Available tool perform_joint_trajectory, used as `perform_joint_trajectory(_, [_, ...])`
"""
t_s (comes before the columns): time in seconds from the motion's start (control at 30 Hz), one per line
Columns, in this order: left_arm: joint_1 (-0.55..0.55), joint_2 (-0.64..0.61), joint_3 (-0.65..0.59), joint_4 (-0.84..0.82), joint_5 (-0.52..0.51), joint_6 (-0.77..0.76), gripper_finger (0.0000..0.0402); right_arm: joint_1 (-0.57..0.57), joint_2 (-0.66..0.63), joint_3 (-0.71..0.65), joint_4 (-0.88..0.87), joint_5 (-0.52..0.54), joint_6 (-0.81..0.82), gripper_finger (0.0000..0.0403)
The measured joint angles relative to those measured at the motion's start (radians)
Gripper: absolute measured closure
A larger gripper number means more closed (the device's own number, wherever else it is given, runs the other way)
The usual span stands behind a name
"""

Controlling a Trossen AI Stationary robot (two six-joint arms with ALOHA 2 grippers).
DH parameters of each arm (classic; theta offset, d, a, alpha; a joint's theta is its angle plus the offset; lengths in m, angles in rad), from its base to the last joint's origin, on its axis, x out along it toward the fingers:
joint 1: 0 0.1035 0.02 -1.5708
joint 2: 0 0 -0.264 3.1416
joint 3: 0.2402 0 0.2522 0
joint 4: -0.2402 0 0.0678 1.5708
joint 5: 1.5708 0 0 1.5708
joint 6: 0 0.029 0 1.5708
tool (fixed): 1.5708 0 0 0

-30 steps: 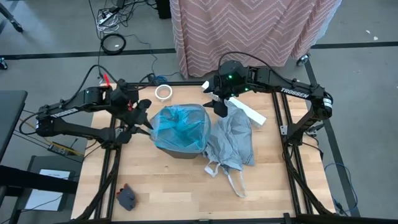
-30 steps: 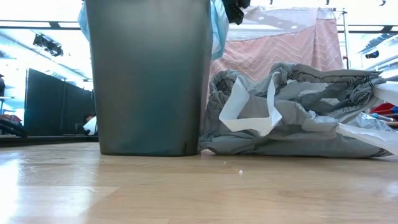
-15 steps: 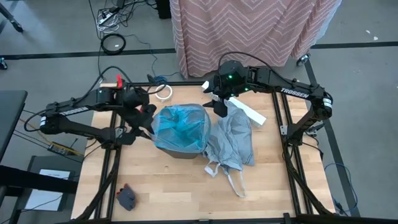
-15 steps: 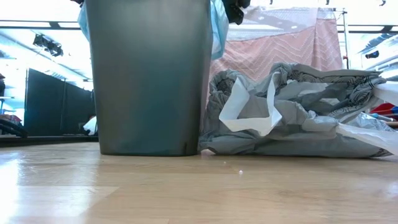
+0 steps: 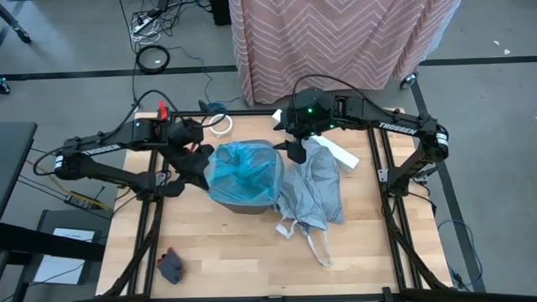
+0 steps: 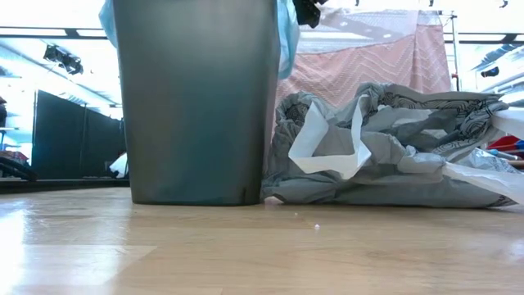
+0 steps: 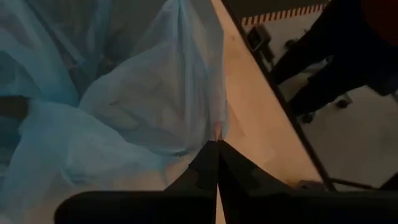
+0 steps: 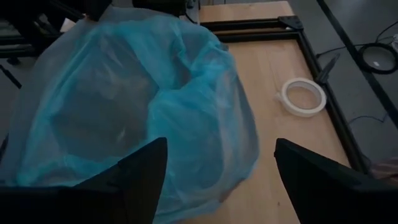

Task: Place trash/remove bag and relplace
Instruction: Insert a new trash bag into the trash bin

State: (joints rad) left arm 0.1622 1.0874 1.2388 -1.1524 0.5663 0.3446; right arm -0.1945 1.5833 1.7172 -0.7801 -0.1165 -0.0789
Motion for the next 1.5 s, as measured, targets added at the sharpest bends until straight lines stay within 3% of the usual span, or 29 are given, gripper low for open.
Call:
perform_joint_trajectory(0.23, [-0.075, 0.006, 0.000, 0.076, -0.026, -0.111, 0.0396, 0.024, 0.000, 0.000, -0.007, 0.027, 0.035, 0.0162])
perform_joint_trajectory(0.43, [-0.150, 0.012, 0.000, 0.096, -0.114, -0.209, 0.0396, 0.043, 0.001, 0.000, -0.008, 0.029, 0.067, 0.0214])
perform_joint_trajectory(0.8, [-0.275, 0.013, 0.000, 0.166, -0.279, -0.332, 0.0397, 0.103, 0.002, -0.015, 0.004, 0.031, 0.040, 0.0391])
perform_joint_trajectory(1.07, [-0.329, 0.013, 0.000, 0.162, -0.350, -0.408, 0.0398, 0.143, 0.006, -0.162, 0.147, 0.082, 0.050, 0.0401])
perform_joint_trajectory(1.17, [-0.346, 0.013, 0.000, 0.162, -0.383, -0.434, 0.0398, 0.155, 0.004, -0.167, 0.198, 0.124, 0.035, 0.0402])
perform_joint_trajectory(1.5, [-0.425, 0.013, 0.000, 0.163, -0.546, -0.537, 0.0398, 0.155, 0.003, -0.177, 0.199, 0.113, 0.024, 0.0403])
